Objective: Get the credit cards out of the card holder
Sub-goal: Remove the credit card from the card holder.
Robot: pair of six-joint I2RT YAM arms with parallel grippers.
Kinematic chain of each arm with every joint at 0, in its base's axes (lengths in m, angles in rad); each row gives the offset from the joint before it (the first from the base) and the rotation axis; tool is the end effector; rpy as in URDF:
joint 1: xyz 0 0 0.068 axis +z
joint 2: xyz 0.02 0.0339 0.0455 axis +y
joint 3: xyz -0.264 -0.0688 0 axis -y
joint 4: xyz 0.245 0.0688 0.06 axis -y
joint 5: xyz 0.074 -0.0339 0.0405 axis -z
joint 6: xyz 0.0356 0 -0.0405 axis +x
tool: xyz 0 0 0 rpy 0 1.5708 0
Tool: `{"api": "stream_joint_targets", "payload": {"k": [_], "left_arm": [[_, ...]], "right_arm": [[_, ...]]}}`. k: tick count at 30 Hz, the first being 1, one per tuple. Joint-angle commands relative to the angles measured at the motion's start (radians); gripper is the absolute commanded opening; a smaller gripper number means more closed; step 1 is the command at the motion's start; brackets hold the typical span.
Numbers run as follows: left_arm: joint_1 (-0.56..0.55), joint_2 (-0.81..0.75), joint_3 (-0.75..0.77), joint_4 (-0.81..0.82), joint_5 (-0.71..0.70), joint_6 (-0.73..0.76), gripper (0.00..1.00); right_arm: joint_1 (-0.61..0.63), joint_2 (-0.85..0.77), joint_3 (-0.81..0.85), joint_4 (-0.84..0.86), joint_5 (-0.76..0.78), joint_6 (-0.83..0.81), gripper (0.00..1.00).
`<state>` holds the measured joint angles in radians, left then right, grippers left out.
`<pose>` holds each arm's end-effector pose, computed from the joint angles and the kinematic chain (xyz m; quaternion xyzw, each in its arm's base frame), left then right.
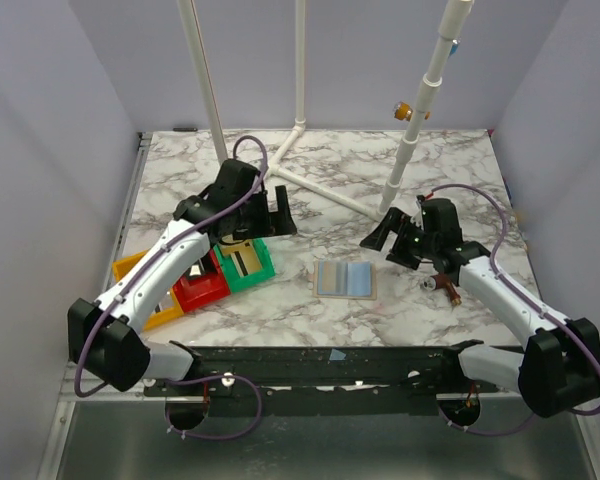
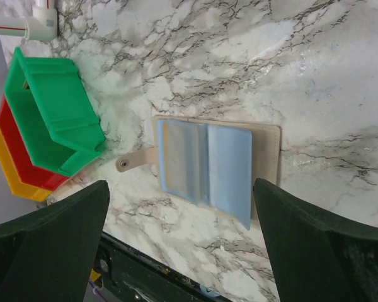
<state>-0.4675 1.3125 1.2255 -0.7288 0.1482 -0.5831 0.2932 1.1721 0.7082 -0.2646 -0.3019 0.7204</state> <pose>0.2446 -0.1294 0.3277 -0.0263 0.9271 -0.2439 0.2835 0.2306 0.0807 0.2289 0.1312 0.8948 0.3162 0.2867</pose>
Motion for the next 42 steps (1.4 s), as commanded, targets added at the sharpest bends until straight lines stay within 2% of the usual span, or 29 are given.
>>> {"api": "stream_joint_targets", "payload": {"k": [1, 13, 20, 23, 26, 28, 30, 33, 38, 40, 42], "left_arm": [[-0.056, 0.048, -0.016, 0.126, 0.166, -0.04, 0.99], [-0.06, 0.053, -0.065, 0.147, 0.182, -0.026, 0.99], [-0.059, 0.044, -0.081, 0.14, 0.172, -0.014, 0.99], [-0.059, 0.037, -0.086, 0.14, 0.171, -0.014, 0.99], [-0.058, 0.036, -0.087, 0.137, 0.171, -0.011, 0.99], [-0.056, 0.037, -0.086, 0.137, 0.173, -0.009, 0.99], [-0.057, 0.04, -0.083, 0.135, 0.174, -0.006, 0.99], [-0.057, 0.041, -0.081, 0.133, 0.175, -0.004, 0.99], [-0.057, 0.047, -0.08, 0.132, 0.179, 0.0, 0.99], [-0.057, 0.049, -0.078, 0.133, 0.179, 0.002, 0.99], [-0.056, 0.052, -0.075, 0.132, 0.182, 0.005, 0.99]], "right_arm": [[0.044, 0.024, 0.039, -0.022, 0.082, 0.033, 1.0], [0.243, 0.155, 0.081, 0.027, 0.199, 0.115, 1.0], [0.303, 0.215, 0.114, 0.012, 0.265, 0.12, 0.89], [0.324, 0.244, 0.127, -0.003, 0.296, 0.119, 0.75], [0.348, 0.27, 0.141, -0.02, 0.335, 0.124, 0.56], [0.359, 0.284, 0.15, -0.025, 0.348, 0.126, 0.54], [0.366, 0.297, 0.151, -0.025, 0.354, 0.128, 0.47], [0.373, 0.32, 0.154, -0.032, 0.369, 0.131, 0.28], [0.39, 0.352, 0.163, -0.041, 0.4, 0.131, 0.15], [0.397, 0.361, 0.166, -0.042, 0.412, 0.131, 0.05], [0.4, 0.378, 0.173, -0.045, 0.41, 0.126, 0.07]]}}
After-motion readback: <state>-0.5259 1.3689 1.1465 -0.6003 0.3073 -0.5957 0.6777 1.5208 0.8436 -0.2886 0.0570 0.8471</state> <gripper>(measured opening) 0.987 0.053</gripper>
